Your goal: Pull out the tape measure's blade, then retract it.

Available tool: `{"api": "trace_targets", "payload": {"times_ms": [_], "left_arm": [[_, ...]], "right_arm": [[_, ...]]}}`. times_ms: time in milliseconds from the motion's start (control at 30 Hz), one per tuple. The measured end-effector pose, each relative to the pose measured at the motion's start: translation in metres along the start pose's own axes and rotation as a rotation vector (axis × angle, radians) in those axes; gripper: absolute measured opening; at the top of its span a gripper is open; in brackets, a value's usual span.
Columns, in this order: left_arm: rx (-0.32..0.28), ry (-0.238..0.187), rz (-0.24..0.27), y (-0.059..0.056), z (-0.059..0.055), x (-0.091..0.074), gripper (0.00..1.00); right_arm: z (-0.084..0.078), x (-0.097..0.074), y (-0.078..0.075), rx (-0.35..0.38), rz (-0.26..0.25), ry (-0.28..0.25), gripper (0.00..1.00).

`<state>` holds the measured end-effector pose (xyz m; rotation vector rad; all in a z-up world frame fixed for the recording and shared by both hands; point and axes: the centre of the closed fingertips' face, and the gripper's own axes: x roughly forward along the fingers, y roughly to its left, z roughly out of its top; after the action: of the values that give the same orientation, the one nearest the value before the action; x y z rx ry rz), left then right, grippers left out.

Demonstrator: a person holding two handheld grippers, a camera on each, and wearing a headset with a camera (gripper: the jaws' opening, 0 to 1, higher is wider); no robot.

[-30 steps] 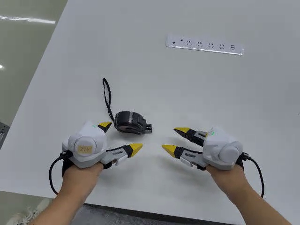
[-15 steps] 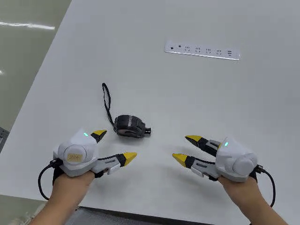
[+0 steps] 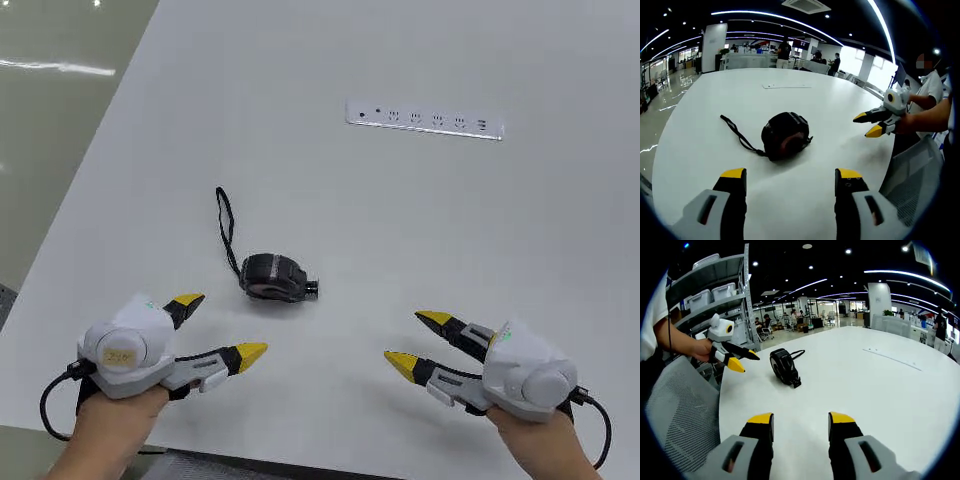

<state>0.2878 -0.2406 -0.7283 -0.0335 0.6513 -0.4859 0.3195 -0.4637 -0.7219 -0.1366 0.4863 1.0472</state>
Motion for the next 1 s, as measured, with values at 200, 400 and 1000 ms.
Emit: {"api": "trace_targets", "payload": {"times_ms": [200, 400, 1000], "left_arm": [[-0.017, 0.003, 0.007, 0.002, -0.008, -0.012, 0.70], [-0.032, -0.008, 0.022, 0.002, -0.011, -0.022, 0.70], [-0.063, -0.031, 0.046, 0.008, -0.020, -0.046, 0.74]], "right_arm": [[0.002, -0.007, 0.001, -0.009, -0.009, -0.007, 0.45], [0.003, -0.019, 0.000, -0.014, -0.023, -0.014, 0.46], [-0.008, -0.045, 0.001, 0.009, -0.067, -0.011, 0.51]]}}
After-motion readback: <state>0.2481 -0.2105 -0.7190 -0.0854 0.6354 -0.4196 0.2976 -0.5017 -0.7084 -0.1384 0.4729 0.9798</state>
